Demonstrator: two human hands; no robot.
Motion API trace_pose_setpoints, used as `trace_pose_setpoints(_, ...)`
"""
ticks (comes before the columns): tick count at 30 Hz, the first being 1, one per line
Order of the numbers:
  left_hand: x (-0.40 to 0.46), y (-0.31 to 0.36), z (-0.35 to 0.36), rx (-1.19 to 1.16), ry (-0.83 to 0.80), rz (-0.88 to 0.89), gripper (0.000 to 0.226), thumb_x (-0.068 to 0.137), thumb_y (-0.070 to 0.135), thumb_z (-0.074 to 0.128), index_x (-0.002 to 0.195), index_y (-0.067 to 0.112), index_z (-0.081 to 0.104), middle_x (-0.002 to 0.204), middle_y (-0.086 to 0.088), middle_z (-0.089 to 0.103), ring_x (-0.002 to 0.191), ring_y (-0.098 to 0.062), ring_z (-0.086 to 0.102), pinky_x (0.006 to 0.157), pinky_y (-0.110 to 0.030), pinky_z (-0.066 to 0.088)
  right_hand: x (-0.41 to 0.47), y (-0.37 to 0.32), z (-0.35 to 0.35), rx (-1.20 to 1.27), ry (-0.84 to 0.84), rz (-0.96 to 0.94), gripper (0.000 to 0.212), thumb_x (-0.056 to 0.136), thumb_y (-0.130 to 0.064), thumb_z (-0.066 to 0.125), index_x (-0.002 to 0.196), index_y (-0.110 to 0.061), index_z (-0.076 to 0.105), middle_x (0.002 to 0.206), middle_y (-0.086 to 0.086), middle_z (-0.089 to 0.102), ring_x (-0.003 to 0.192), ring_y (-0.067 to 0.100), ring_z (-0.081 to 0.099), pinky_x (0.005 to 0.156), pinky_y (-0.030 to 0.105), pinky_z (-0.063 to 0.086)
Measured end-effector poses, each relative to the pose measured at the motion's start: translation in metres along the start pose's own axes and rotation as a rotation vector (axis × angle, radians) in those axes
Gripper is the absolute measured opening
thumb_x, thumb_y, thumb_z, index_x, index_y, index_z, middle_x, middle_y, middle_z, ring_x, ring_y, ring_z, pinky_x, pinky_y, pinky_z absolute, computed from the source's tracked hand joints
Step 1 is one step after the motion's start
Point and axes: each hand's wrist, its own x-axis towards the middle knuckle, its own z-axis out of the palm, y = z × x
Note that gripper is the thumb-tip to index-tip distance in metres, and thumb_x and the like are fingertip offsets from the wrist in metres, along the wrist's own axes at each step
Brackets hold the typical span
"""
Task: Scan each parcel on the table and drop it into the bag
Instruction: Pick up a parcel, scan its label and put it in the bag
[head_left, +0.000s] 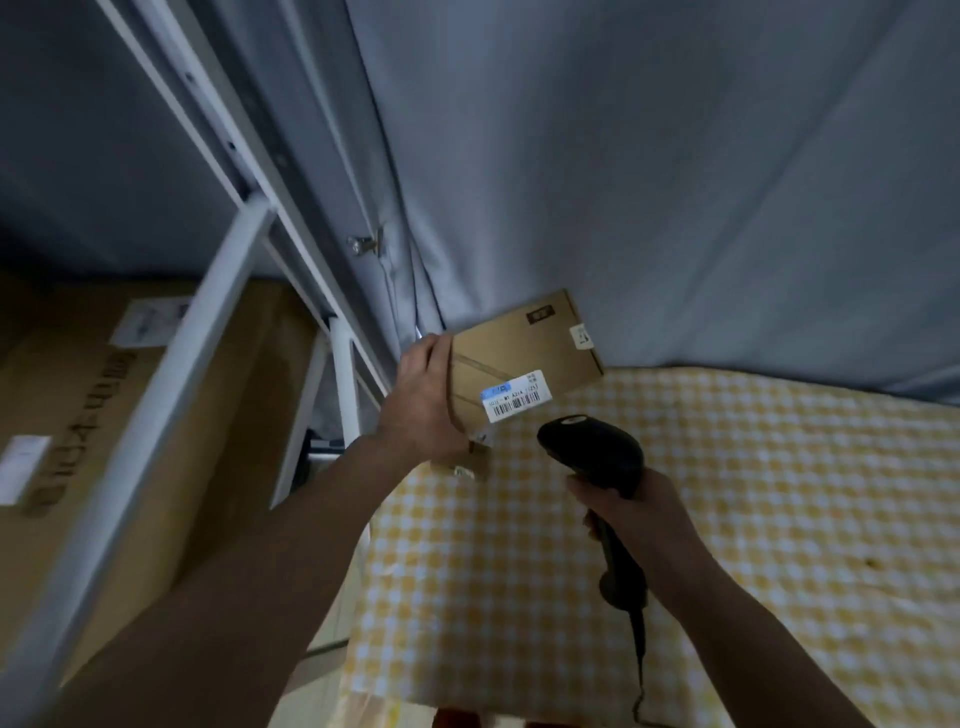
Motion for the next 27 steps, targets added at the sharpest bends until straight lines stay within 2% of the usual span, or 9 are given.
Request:
trace_pose_setpoints(3,0.0,0.023,-0.043,0.051,0.064,0.079,0.135,0.048,0.031,0.092,0.154,0.015,0.011,0.152,-0.003,0.018,0.142,-0.02,0.014,0.113,-0.034,0.033,-0.023,-0.025,-0.006,0.0,0.009,-0.106,0.005,0.085,-0.011,0.069,0.087,-0.006,0.067,0.062,0.01,0.059,0.056,0.018,0.056,0.051,0.02,0.046)
trace_pose_setpoints(7,-0.002,0.053,-0.09,0.14,0.16,0.155,0.131,0.051,0.027,0.092,0.154,0.013,0.011,0.152,-0.005,0.018,0.14,-0.022,0.016,0.11,-0.032,0.032,-0.047,-0.054,-0.013,-0.041,0.035,-0.244,0.019,0.085,-0.015,0.069,0.088,0.003,0.065,0.062,0.014,0.058,0.057,0.021,0.056,0.058,0.031,0.045)
trace_pose_setpoints(12,-0.005,0.079,-0.123,0.241,0.29,0.199,0.125,0.053,0.022,0.089,0.152,0.013,0.013,0.15,-0.006,0.02,0.139,-0.024,0.019,0.113,-0.029,0.026,-0.07,-0.079,-0.018,-0.042,0.072,-0.368,0.026,0.085,-0.014,0.068,0.089,0.011,0.061,0.062,0.015,0.055,0.056,0.019,0.055,0.056,0.027,0.044)
trace_pose_setpoints(16,-0.009,0.089,-0.136,0.28,0.332,0.212,0.124,0.057,0.024,0.089,0.153,0.013,0.011,0.15,-0.006,0.019,0.139,-0.023,0.017,0.113,-0.03,0.027,-0.081,-0.086,-0.021,-0.005,0.083,-0.404,0.019,0.086,-0.013,0.068,0.093,0.004,0.063,0.065,0.012,0.056,0.057,0.019,0.057,0.058,0.03,0.048)
trace_pose_setpoints(21,-0.014,0.093,-0.139,0.298,0.369,0.213,0.125,0.056,0.025,0.09,0.152,0.014,0.011,0.149,-0.004,0.019,0.138,-0.022,0.018,0.111,-0.034,0.034,-0.09,-0.087,-0.022,0.033,0.107,-0.391,0.01,0.085,-0.015,0.068,0.087,-0.006,0.065,0.06,0.006,0.059,0.053,0.013,0.058,0.052,0.019,0.048)
trace_pose_setpoints(27,-0.014,0.09,-0.137,0.285,0.367,0.205,0.128,0.057,0.029,0.091,0.153,0.018,0.007,0.151,-0.003,0.018,0.141,-0.022,0.018,0.113,-0.038,0.034,-0.094,-0.087,-0.018,0.034,0.127,-0.403,0.006,0.085,-0.016,0.069,0.084,-0.011,0.064,0.054,0.001,0.059,0.05,0.011,0.057,0.05,0.018,0.047)
